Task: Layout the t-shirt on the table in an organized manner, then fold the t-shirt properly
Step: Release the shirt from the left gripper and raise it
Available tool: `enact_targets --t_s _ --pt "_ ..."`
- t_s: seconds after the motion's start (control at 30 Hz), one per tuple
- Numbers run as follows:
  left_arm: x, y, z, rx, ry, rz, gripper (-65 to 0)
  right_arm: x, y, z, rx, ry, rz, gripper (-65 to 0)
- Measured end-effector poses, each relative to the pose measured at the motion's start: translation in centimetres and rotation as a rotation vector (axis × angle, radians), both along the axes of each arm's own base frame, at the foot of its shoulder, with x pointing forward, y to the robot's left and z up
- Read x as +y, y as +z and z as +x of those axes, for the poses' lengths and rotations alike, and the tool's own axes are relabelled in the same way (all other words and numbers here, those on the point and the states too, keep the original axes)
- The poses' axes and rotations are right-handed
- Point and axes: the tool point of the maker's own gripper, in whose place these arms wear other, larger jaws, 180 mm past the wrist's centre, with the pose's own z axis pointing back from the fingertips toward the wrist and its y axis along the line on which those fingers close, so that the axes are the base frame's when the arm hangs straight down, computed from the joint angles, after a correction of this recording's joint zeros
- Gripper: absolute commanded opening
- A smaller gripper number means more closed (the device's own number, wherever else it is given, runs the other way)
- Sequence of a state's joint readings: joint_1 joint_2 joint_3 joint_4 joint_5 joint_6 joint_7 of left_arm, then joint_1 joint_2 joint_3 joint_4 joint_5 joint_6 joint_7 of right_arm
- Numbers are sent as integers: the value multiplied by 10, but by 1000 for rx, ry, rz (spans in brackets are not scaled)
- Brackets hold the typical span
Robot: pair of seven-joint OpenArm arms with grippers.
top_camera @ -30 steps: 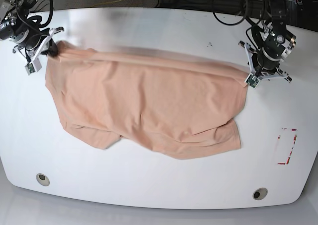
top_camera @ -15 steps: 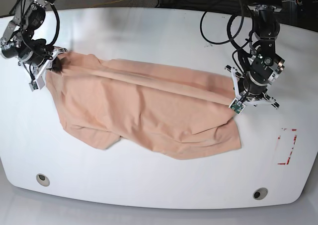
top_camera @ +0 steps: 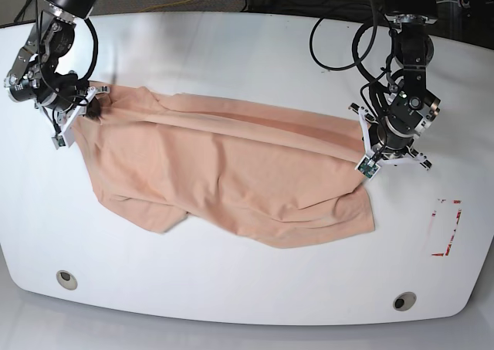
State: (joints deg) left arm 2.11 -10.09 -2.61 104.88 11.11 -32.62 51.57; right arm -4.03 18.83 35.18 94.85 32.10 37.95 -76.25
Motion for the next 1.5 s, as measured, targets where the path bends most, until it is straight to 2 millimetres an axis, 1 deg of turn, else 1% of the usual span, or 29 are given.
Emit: enact_targets --t_s 0.17,0.3,0.4,0.47,0.53,0.63,0.7,0.8,0.87,1.0,1.07,1.13,1.17,1.23,1.3,1.4,1.43,1.47,1.5 --pt "6 -17 -2 47 7 -4 -620 10 0 13 -30 46 -22 -650" --pt "5 -22 5 30 -6 -23 -620 15 2 23 -72 59 -31 -650" --pt "1 -24 12 12 -21 -54 -620 9 1 23 -65 54 -70 -650" --pt "1 -29 14 21 -18 -65 -620 3 2 25 -57 49 -105 -650" --pt "2 -37 14 45 -14 -67 -620 -2 3 31 -62 40 -118 -650" --pt "4 -39 20 52 -8 -72 -620 -2 5 42 -84 35 -105 -650" --pt "5 -35 27 36 -9 -76 -620 -1 3 47 -101 28 -87 -650" --pt "3 -29 38 2 -18 -94 -620 -2 -2 49 -110 16 -66 -650" --pt "2 -30 42 -3 -18 -104 -620 -4 -9 46 -91 8 -57 -650" --pt "2 -36 40 12 -15 -110 -619 -4 -17 44 -63 12 -52 -650" --pt "3 -39 37 23 -12 -107 -614 -4 -15 47 -65 25 -59 -617" --pt "4 -41 36 32 -8 -102 -583 -4 -11 51 -81 33 -63 -562" --pt "4 -40 36 32 -8 -102 -533 -4 -10 53 -85 35 -64 -504" --pt "4 -40 37 29 -7 -100 -446 -5 -9 53 -87 34 -67 -414" --pt "5 -39 37 27 -8 -99 -326 -7 -10 53 -83 28 -72 -307" --pt "6 -36 39 13 10 -98 -186 -9 -11 50 -75 25 -76 -183" --pt "8 -34 40 0 28 -98 -167 -9 -9 50 -77 27 -80 -165" --pt "10 -32 41 -8 38 -97 -138 -10 -8 50 -77 28 -85 -132" --pt "13 -28 43 -28 62 -96 -136 -11 -3 51 -86 34 -99 -118"
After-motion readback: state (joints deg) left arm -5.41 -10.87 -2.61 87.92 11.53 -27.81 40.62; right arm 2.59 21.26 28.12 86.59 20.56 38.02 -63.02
